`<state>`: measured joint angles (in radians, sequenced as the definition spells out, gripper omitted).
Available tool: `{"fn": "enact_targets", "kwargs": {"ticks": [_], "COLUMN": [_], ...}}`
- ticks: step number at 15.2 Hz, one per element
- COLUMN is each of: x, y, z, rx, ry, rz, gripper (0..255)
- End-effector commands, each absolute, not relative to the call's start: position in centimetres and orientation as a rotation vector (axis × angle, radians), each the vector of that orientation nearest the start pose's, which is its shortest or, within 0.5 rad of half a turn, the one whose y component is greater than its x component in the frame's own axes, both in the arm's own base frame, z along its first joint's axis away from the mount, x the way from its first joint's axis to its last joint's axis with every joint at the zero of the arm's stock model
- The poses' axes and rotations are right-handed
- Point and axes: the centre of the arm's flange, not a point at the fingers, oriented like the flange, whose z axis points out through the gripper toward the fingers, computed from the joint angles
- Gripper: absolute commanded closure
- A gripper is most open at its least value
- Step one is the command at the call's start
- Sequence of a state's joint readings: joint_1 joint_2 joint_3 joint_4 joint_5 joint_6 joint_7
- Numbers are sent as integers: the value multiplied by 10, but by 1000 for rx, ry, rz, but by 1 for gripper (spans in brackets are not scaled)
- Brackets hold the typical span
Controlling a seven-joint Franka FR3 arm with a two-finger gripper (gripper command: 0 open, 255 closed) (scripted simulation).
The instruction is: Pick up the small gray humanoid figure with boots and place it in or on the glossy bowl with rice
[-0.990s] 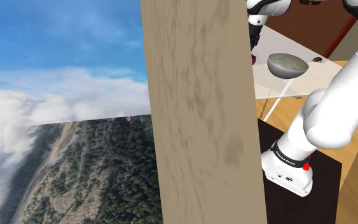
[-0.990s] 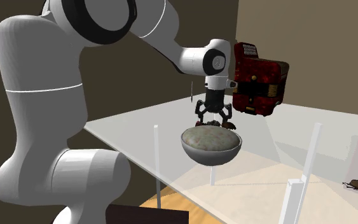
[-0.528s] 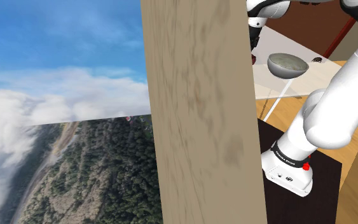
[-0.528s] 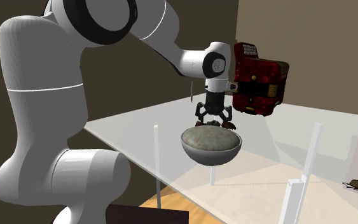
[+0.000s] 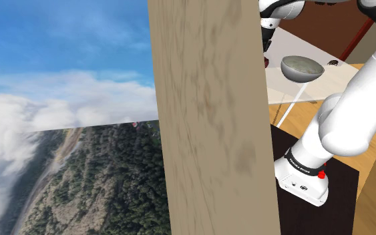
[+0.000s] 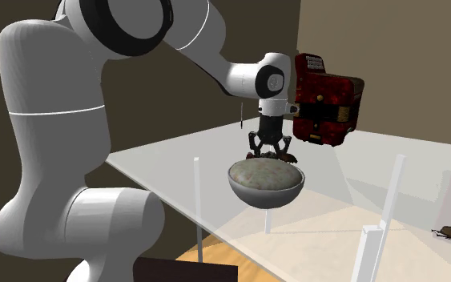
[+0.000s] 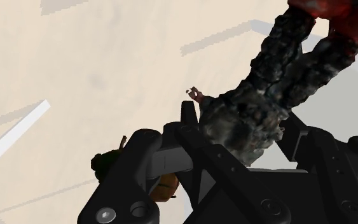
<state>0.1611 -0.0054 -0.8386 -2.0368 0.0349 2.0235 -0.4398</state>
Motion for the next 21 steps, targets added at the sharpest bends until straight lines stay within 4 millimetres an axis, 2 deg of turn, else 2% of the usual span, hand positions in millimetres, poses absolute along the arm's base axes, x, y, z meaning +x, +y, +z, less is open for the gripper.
{"fn": "enact_targets", "kwargs": {"ticks": [1, 4, 21], "x": [429, 429, 429], "y": [-343, -343, -343], "z": [444, 444, 534], "rx": [-3082, -3082, -3082], "ry": [392, 392, 392], "rz": [-15, -16, -16], "gripper": [255, 255, 255]}}
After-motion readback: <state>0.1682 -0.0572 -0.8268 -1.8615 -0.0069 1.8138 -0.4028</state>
